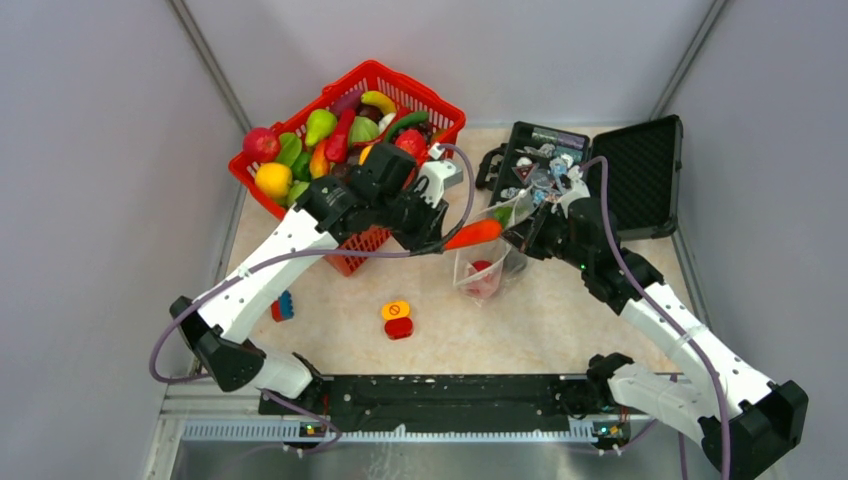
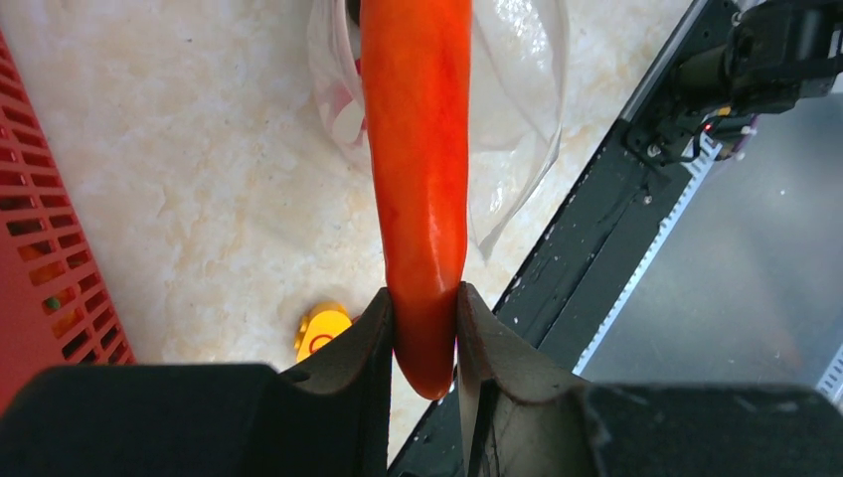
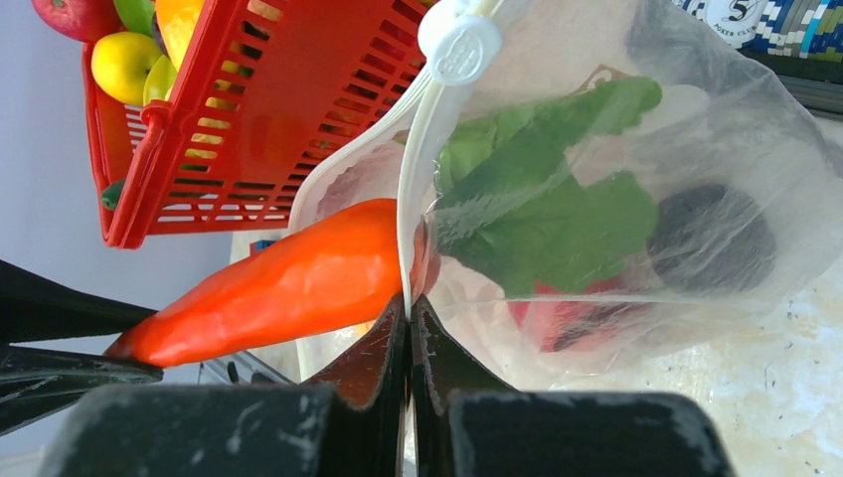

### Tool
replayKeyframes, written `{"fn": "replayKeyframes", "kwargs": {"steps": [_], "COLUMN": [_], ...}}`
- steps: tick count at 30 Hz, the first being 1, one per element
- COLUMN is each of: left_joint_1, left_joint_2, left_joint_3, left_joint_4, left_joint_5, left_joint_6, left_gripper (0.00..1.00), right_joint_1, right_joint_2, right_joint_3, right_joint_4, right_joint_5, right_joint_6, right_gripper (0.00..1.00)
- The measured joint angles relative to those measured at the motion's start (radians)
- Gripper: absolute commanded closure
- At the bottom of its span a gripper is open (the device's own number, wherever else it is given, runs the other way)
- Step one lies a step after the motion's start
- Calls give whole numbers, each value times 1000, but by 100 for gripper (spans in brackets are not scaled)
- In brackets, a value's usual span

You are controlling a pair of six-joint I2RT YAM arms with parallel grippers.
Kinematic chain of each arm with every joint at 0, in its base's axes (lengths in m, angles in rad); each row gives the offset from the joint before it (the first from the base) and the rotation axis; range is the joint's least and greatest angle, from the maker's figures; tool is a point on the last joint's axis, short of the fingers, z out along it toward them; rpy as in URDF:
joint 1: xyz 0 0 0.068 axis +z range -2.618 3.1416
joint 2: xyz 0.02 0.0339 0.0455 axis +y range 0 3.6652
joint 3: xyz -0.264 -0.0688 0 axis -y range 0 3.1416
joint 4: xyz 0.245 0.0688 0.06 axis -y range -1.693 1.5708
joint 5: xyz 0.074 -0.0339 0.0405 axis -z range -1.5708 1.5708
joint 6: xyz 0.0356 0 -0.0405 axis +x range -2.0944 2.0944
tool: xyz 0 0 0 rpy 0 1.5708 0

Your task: Place the food in the zip-top bag and seal the zipper

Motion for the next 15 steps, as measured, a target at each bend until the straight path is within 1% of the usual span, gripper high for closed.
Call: {"fn": "replayKeyframes", "kwargs": {"steps": [5,15], "left_joint_1": [-17,-54], "left_joint_2": [17,122], "left_joint_3": [1,2], "left_joint_4": [48,103], "left_joint_5": [0,0], "left_joint_6": [-47,-122], "left_gripper": [100,100], "right_joint_1": [0,0], "right_joint_2": [0,0], "right_joint_3": [0,0], "right_joint_4": [-1,15], "right_joint_5": [0,-21], "right_joint_6": [0,9], "right_gripper": [100,100]}}
